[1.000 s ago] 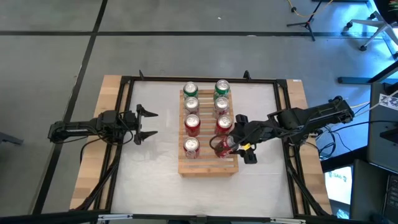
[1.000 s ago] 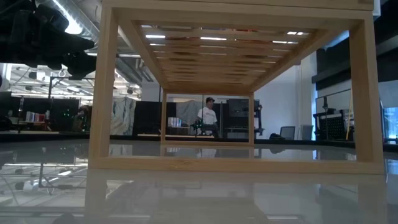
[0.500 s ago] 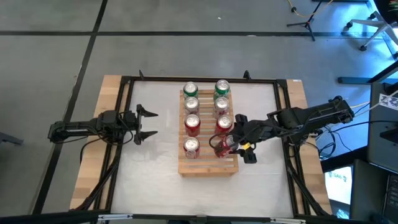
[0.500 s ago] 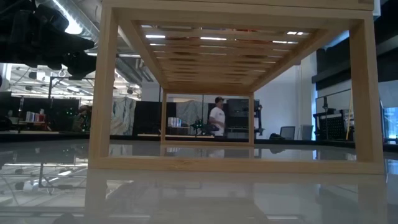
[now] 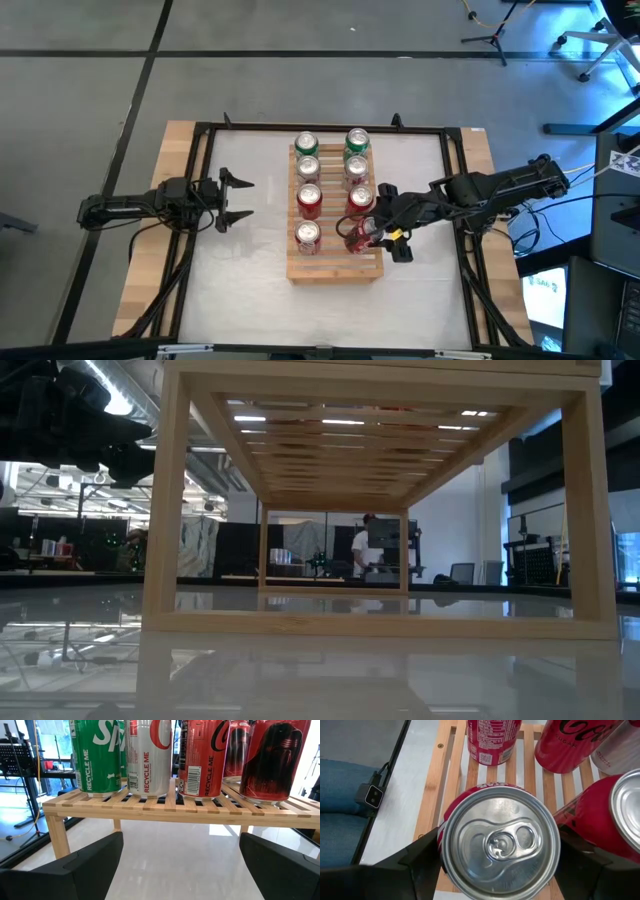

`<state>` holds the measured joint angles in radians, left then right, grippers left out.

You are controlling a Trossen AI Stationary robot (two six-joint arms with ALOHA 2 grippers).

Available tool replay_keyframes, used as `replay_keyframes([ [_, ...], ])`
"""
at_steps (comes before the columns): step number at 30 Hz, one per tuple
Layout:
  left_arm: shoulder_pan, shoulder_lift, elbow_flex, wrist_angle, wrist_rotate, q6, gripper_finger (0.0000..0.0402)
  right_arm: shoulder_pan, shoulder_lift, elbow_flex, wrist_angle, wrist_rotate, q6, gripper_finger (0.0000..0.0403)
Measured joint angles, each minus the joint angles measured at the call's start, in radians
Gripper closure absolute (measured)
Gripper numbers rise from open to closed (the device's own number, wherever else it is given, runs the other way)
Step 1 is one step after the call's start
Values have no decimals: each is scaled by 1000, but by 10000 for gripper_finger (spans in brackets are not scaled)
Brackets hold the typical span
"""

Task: Place canned beverage on shelf
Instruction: Put the white and red soda can on the shelf aligned with the white and red soda can

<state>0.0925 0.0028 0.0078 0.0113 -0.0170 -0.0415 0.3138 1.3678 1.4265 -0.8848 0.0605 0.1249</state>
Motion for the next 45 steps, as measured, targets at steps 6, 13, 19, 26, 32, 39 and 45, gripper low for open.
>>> replay_keyframes([
  [6,0,0,0,0,0,0,11,0,0,0,0,0,0,102],
  [13,0,0,0,0,0,0,11,0,0,0,0,3,1,102],
  [19,0,0,0,0,0,0,11,0,0,-1,4,-4,0,102],
  [26,0,0,0,0,0,0,11,0,0,-1,6,-7,0,102],
  [32,0,0,0,0,0,0,11,0,0,-1,7,-17,0,102],
  [39,0,0,0,0,0,0,11,0,0,-1,7,-18,0,95],
  [45,0,0,0,0,0,0,11,0,4,-3,-1,-25,2,36],
])
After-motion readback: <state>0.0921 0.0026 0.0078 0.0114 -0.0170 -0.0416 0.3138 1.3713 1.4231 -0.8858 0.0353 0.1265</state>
